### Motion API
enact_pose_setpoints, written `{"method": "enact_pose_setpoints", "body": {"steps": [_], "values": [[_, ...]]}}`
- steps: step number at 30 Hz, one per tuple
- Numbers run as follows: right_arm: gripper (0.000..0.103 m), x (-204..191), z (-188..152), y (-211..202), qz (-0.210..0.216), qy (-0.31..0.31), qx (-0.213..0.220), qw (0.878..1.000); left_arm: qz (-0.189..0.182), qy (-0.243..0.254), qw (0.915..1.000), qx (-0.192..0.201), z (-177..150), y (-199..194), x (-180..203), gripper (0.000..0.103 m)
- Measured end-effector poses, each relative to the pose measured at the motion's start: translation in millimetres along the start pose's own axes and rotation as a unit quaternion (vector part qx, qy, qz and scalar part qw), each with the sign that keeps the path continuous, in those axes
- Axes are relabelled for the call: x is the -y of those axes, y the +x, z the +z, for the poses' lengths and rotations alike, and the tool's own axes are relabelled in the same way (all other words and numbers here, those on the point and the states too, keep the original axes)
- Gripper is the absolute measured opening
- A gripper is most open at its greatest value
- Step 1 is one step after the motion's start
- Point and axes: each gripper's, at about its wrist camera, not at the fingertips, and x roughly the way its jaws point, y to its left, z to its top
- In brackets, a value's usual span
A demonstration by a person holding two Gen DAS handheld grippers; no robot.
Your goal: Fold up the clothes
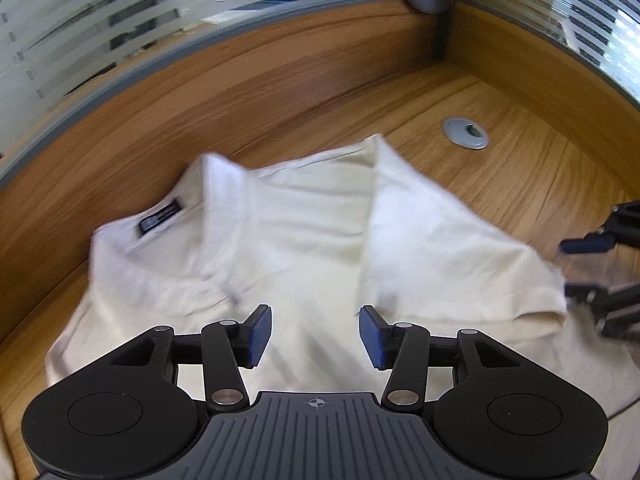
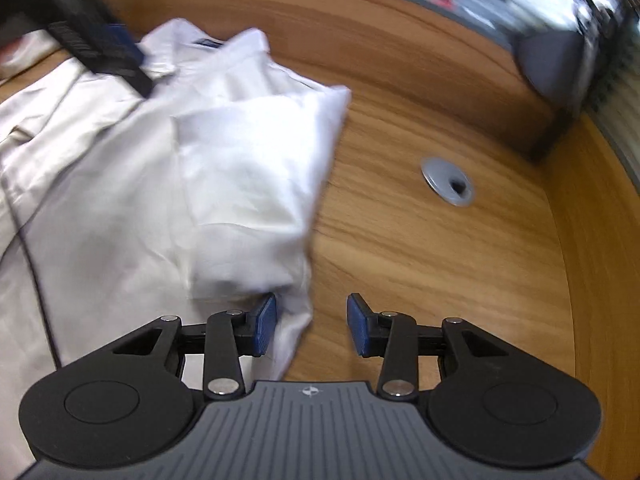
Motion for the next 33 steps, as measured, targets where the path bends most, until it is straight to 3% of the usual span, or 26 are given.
{"method": "enact_pose_setpoints", "body": {"steps": [6, 16, 25, 33], "values": [[0.045, 9, -6, -23, 0.033, 0.039, 0.003, 0.999, 0.037, -0.052, 0.9979, 0.003, -46, -36, -34, 0.054], [0.045, -5, -16, -54, 0.075, 0.102, 0.001, 0.992, 0.089, -0.109, 0.99, 0.006, -140, -110, -49, 0.059], [0.045, -17, -31, -92, 0.061, 0.14, 0.013, 0.988, 0.102, -0.126, 0.9866, 0.016, -205, -149, -25, 0.062], [0.045, 8, -35, -139, 0.033, 0.207, 0.023, 0.977, 0.091, -0.095, 0.9892, 0.065, -234, -170, 25, 0.065]]}}
